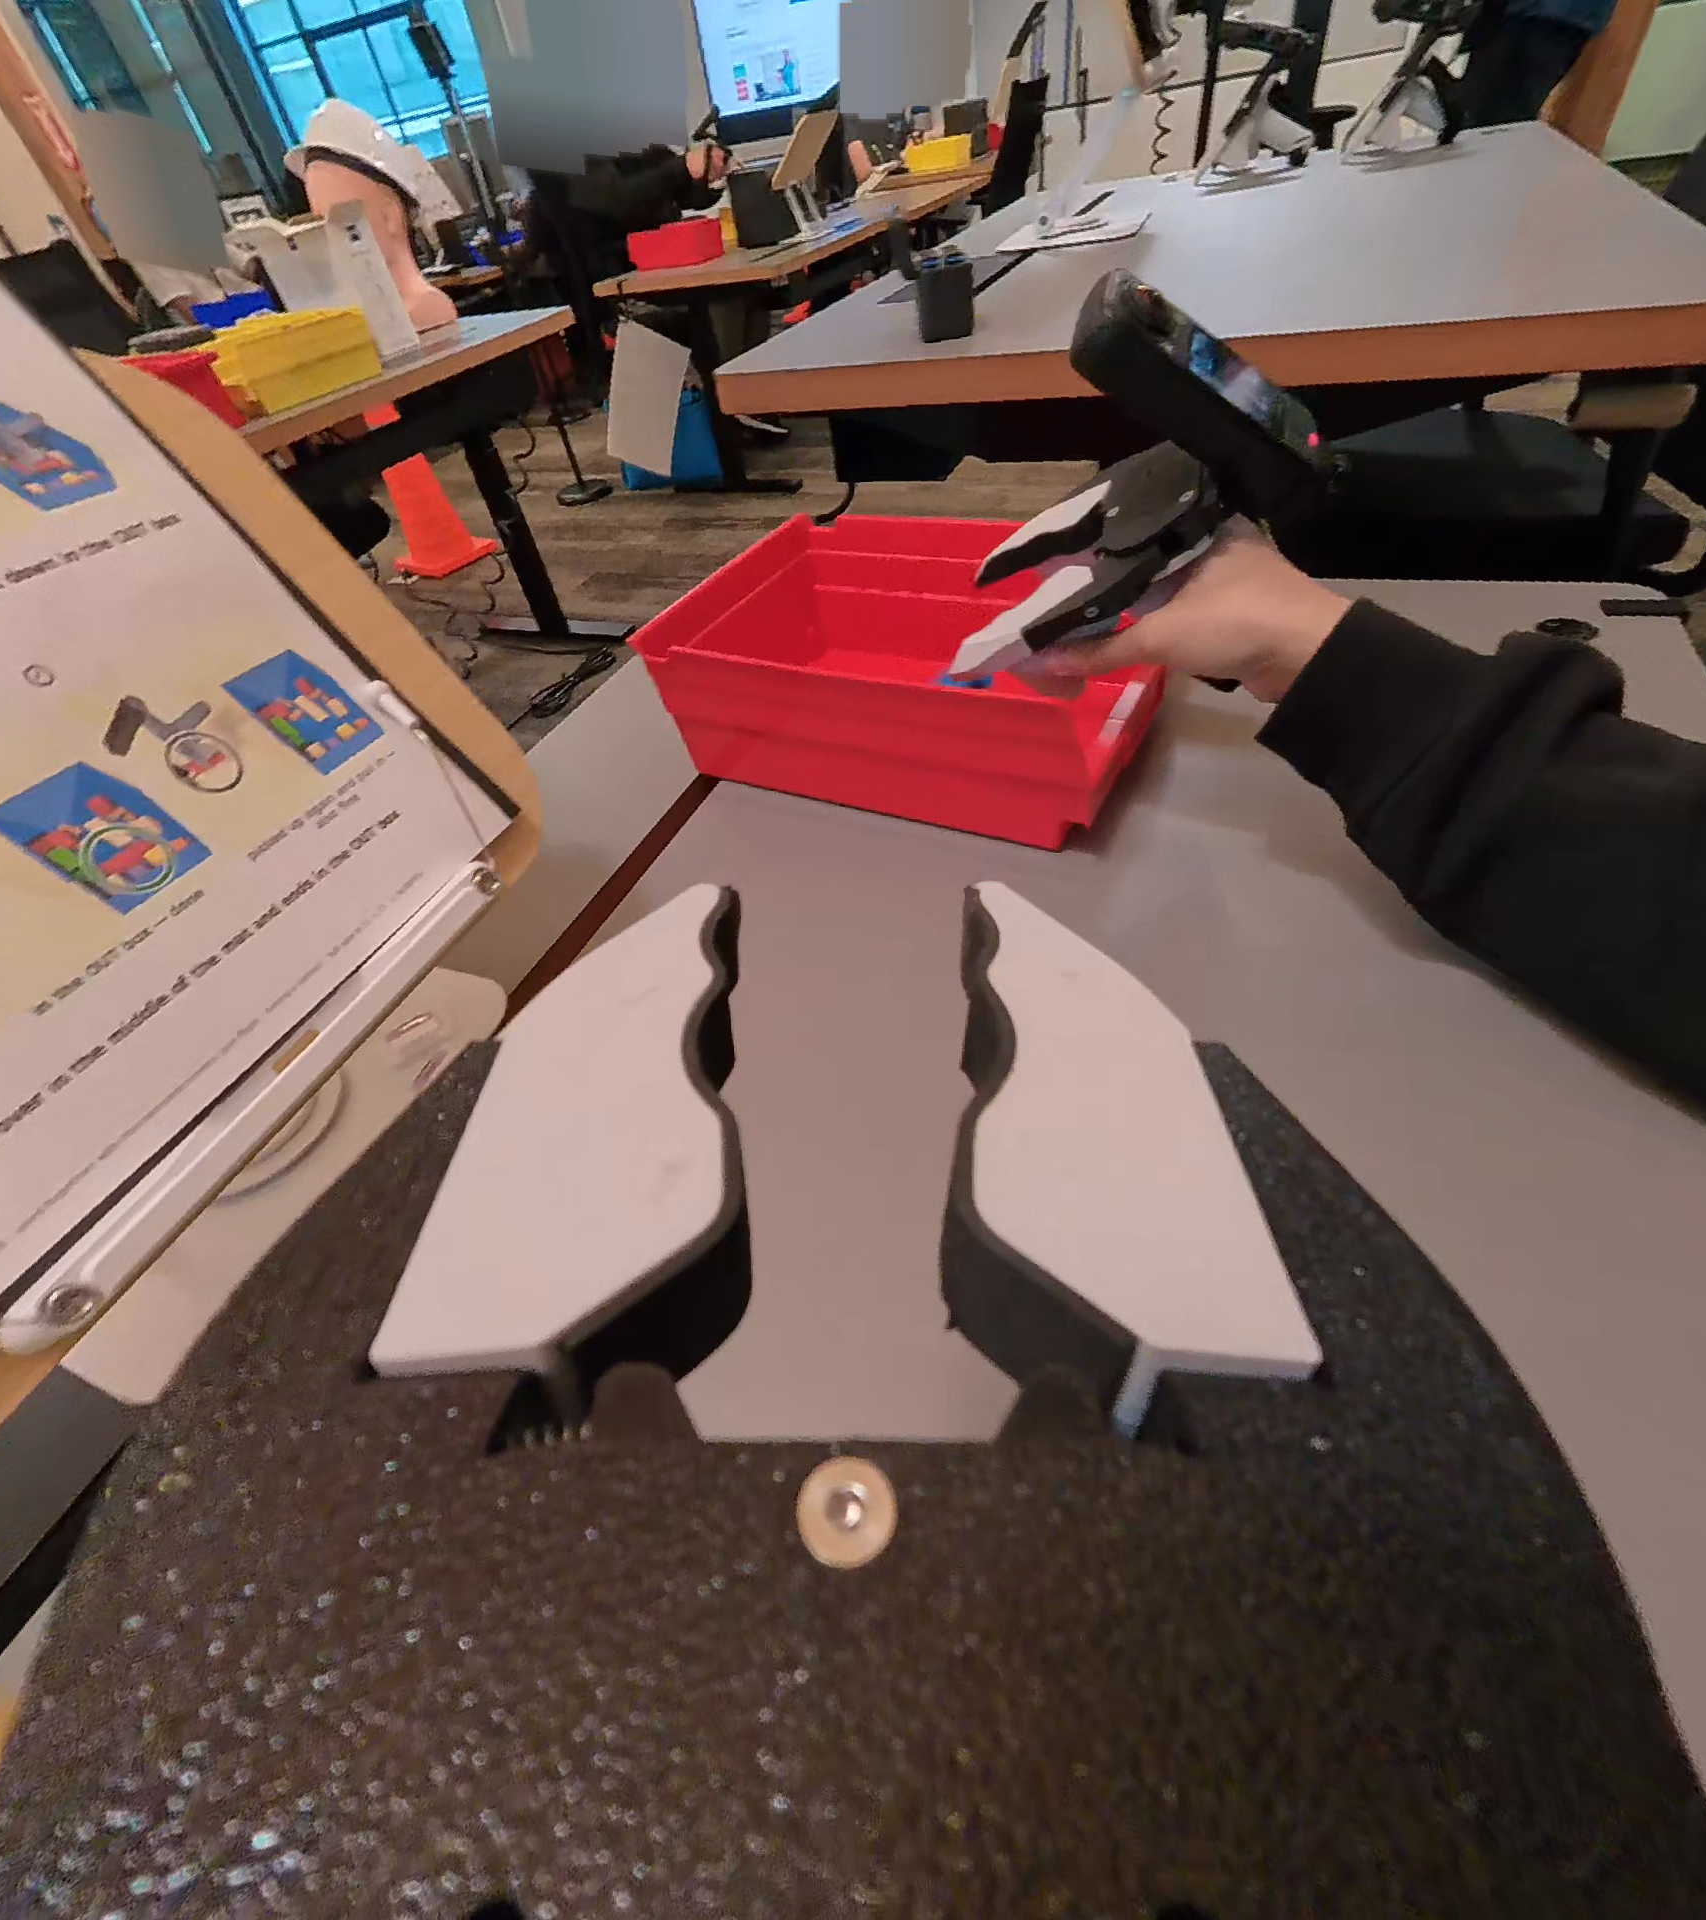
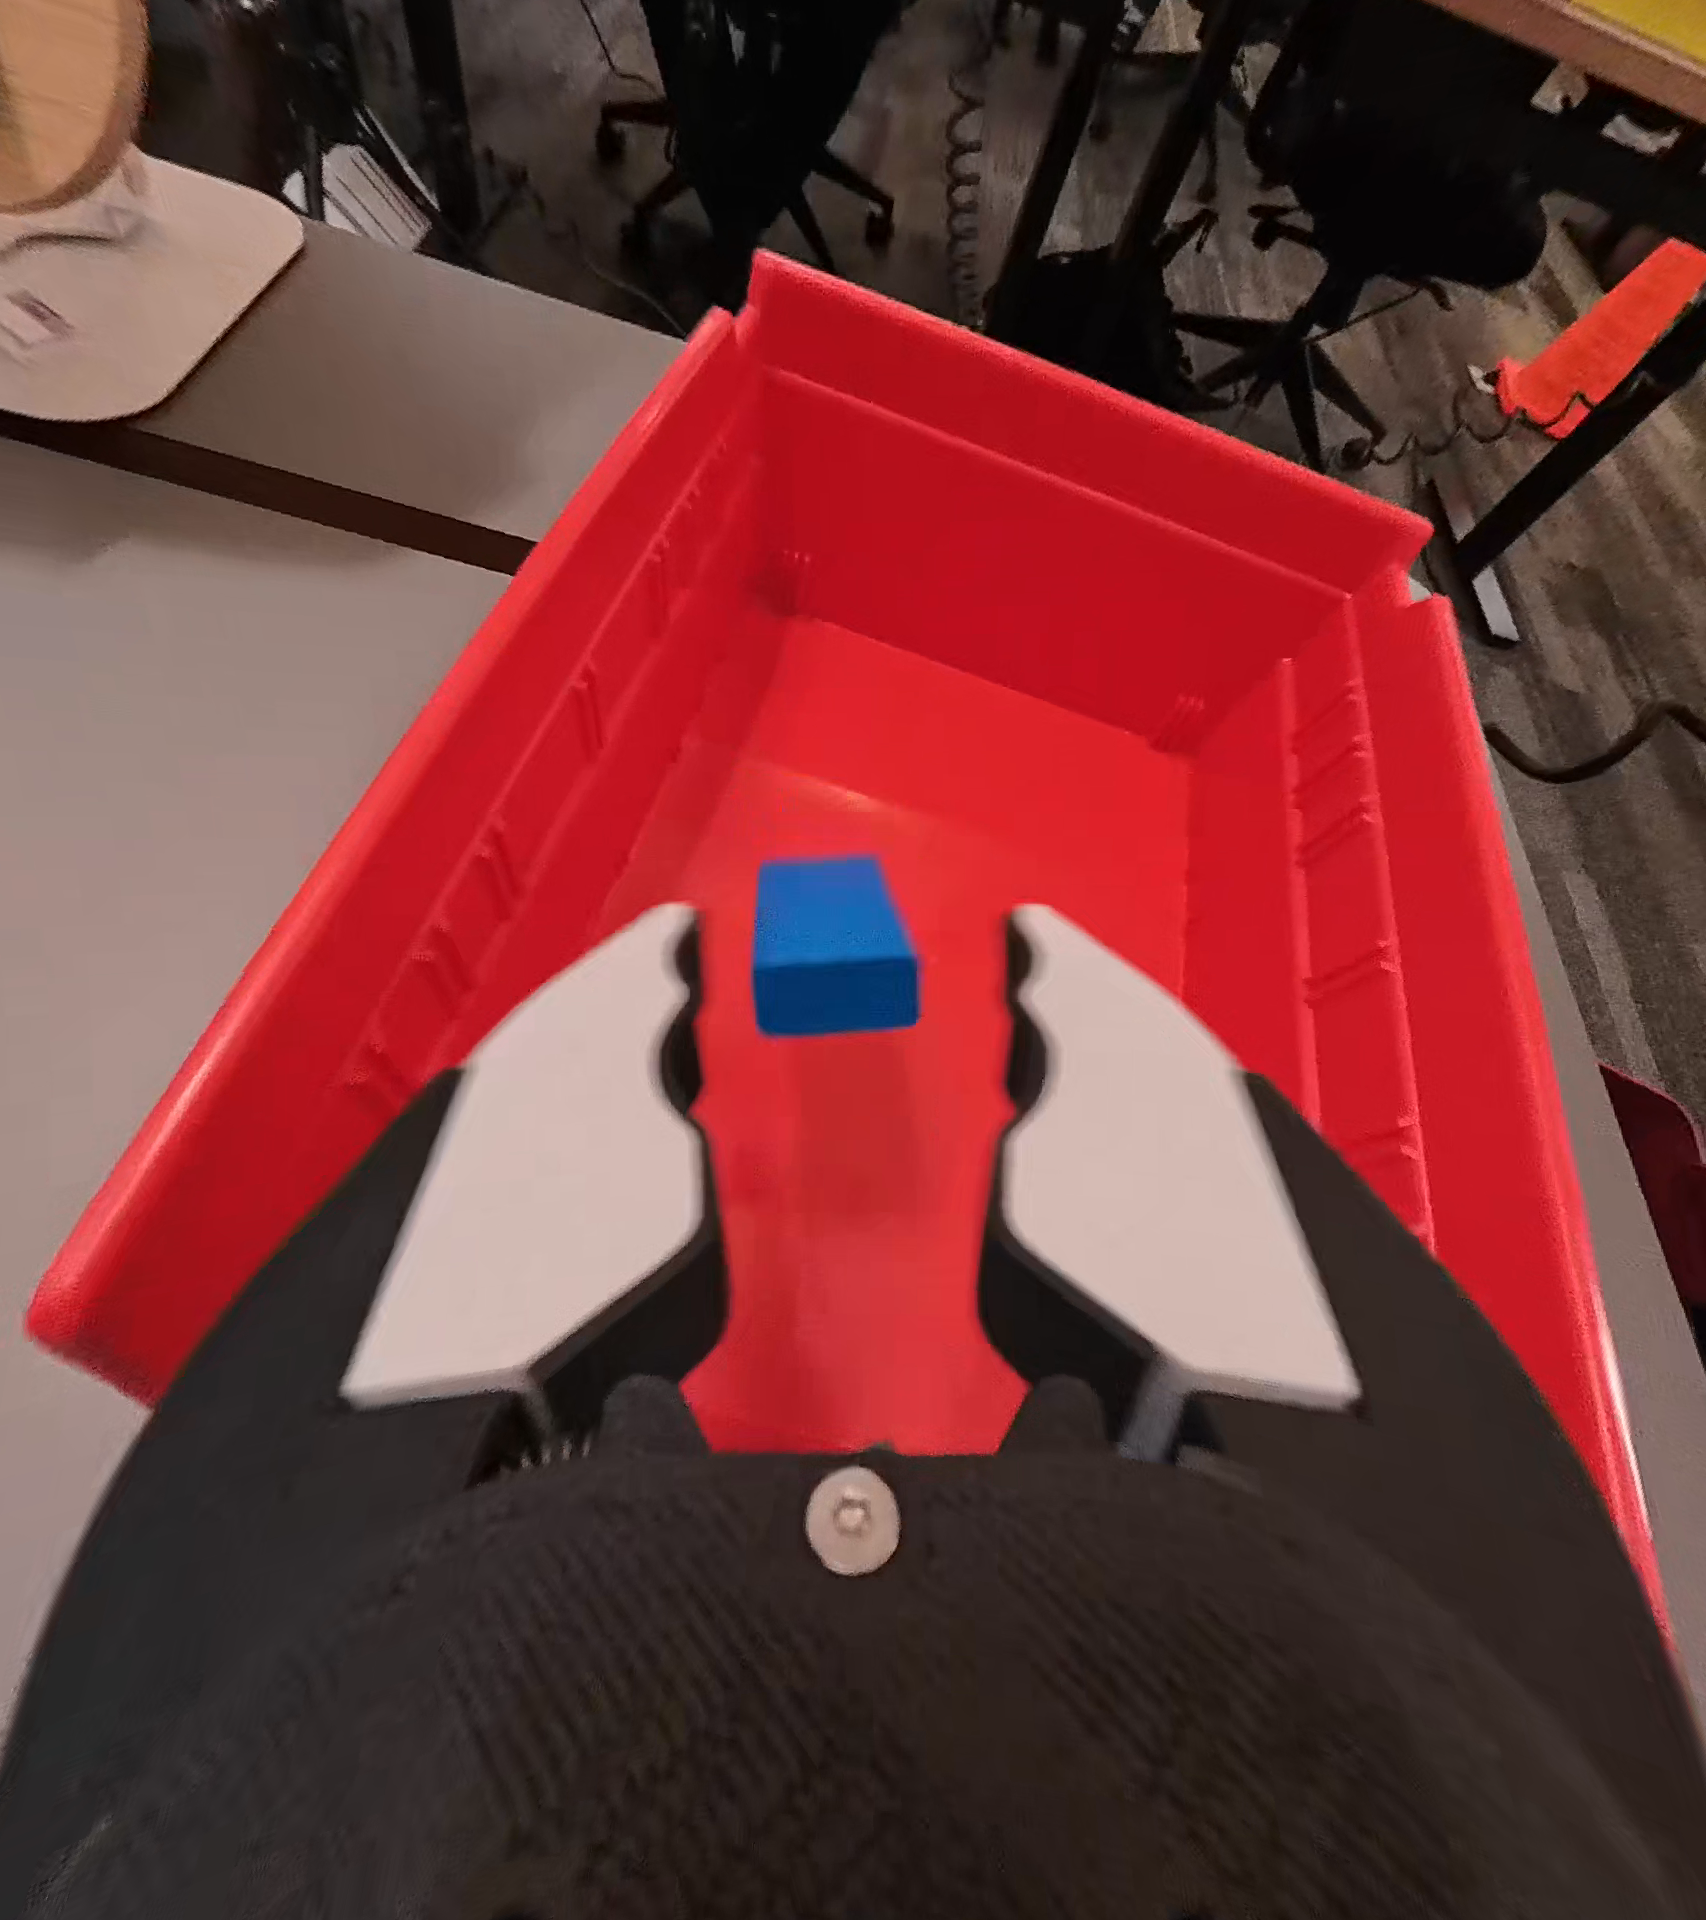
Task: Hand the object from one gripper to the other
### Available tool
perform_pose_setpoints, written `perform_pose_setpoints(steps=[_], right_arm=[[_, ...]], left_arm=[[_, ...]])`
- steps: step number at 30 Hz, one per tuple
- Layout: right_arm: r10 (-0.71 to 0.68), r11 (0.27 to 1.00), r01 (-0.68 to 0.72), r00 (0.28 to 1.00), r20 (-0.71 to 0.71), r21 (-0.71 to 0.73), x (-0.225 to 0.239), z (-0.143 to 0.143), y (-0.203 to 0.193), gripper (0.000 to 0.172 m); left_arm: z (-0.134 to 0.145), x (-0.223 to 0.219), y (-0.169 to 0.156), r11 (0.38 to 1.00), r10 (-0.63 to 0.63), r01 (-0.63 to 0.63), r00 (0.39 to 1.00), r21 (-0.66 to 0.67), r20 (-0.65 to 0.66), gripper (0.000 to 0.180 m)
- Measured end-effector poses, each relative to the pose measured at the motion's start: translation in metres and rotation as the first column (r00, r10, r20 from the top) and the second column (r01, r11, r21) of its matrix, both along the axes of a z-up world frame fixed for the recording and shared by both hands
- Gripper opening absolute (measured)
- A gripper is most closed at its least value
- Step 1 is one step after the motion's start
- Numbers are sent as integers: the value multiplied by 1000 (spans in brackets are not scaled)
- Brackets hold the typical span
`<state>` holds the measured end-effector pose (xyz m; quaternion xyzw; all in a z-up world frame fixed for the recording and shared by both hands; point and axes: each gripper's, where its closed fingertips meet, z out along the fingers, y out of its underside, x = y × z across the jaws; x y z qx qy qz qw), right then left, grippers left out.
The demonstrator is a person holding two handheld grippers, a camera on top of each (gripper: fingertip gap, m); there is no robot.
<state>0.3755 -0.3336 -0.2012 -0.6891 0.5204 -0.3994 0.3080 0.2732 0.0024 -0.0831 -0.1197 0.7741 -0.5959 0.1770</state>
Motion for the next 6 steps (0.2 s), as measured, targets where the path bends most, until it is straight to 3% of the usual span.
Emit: perform_pose_setpoints(steps=[1, 6], right_arm=[[-36, 999, 36, 999, -11, 3, 1, -1, -4, 81], [-76, 995, 72, 995, 70, 65, 1, 25, -2, 105]], left_arm=[[0, 2, 3, 1000, 17, -17, 1000, -1, -5, 41], [3, 14, 37, 991, 130, -130, 990, 5, -46, 46]])
